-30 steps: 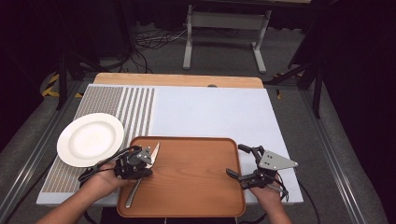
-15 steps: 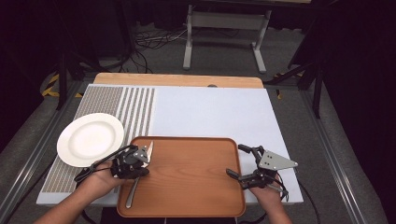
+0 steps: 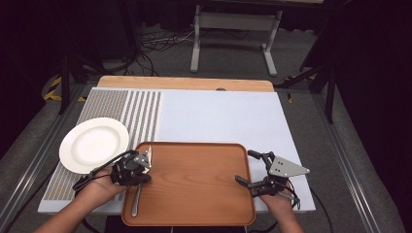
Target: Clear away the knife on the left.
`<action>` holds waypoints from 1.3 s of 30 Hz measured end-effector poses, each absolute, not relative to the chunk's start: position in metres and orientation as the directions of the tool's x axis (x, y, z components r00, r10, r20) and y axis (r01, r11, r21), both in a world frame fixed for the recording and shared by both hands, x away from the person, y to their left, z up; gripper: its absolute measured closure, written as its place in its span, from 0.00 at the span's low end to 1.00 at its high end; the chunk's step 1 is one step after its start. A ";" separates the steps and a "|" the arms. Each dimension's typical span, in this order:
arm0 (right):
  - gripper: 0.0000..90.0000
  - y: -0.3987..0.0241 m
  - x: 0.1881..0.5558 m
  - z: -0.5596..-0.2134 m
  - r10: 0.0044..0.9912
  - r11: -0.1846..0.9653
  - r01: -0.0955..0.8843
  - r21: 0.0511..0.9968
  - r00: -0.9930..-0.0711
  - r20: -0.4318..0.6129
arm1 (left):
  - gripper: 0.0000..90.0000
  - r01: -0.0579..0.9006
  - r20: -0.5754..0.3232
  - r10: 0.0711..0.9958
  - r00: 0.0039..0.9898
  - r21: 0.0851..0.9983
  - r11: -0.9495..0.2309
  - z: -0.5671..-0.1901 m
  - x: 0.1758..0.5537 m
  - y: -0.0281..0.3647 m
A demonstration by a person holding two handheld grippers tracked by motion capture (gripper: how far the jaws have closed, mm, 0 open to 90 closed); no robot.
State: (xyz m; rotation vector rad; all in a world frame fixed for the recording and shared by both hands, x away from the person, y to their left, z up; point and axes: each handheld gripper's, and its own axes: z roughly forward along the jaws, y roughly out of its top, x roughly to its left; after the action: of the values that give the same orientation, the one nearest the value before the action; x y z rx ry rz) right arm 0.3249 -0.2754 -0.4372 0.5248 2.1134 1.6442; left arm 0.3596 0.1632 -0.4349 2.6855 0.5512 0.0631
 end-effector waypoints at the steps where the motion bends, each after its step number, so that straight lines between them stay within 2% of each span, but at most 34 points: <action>1: 0.08 -0.275 0.325 -0.437 0.527 0.232 0.044 0.972 -0.845 -0.088 | 1.00 0.372 -0.035 0.390 0.920 0.389 -0.843 -0.435 0.360 0.164; 18: 0.08 -0.275 0.325 -0.437 0.527 0.236 0.044 0.971 -0.845 -0.090 | 0.99 0.380 -0.030 0.402 0.915 0.400 -0.834 -0.435 0.358 0.168; 23: 0.08 -0.275 0.325 -0.437 0.527 0.232 0.044 0.972 -0.845 -0.088 | 0.63 0.377 -0.087 0.387 0.918 0.492 -0.785 -0.428 0.359 0.170; 24: 0.08 -0.275 0.326 -0.437 0.526 0.233 0.044 0.971 -0.846 -0.088 | 0.48 0.375 -0.089 0.387 0.918 0.513 -0.772 -0.426 0.359 0.171; 26: 0.08 -0.275 0.326 -0.437 0.525 0.233 0.044 0.971 -0.847 -0.088 | 0.45 0.399 -0.142 0.386 0.911 0.536 -0.744 -0.420 0.360 0.173; 27: 0.08 -0.275 0.326 -0.437 0.524 0.235 0.044 0.971 -0.847 -0.088 | 0.33 0.403 -0.193 0.363 0.912 0.594 -0.697 -0.415 0.361 0.177; 28: 0.08 -0.275 0.326 -0.437 0.524 0.235 0.044 0.971 -0.847 -0.088 | 0.27 0.403 -0.193 0.363 0.912 0.594 -0.697 -0.415 0.361 0.177; 29: 0.08 -0.275 0.326 -0.437 0.524 0.231 0.044 0.972 -0.848 -0.086 | 0.24 0.411 -0.212 0.360 0.909 0.607 -0.680 -0.413 0.361 0.179; 32: 0.08 -0.275 0.327 -0.437 0.524 0.229 0.042 0.973 -0.847 -0.086 | 0.13 0.404 -0.196 0.368 0.909 0.632 -0.662 -0.410 0.360 0.182; 39: 0.08 -0.274 0.327 -0.436 0.522 0.231 0.043 0.972 -0.849 -0.086 | 0.05 0.308 -0.086 0.386 0.919 0.767 -0.563 -0.395 0.345 0.195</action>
State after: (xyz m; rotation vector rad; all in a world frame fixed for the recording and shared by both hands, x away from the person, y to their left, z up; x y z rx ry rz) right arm 0.3271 -0.2740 -0.4365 0.5199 2.1160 1.6515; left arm 0.3453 0.1947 -0.3953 2.2091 0.4915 0.1138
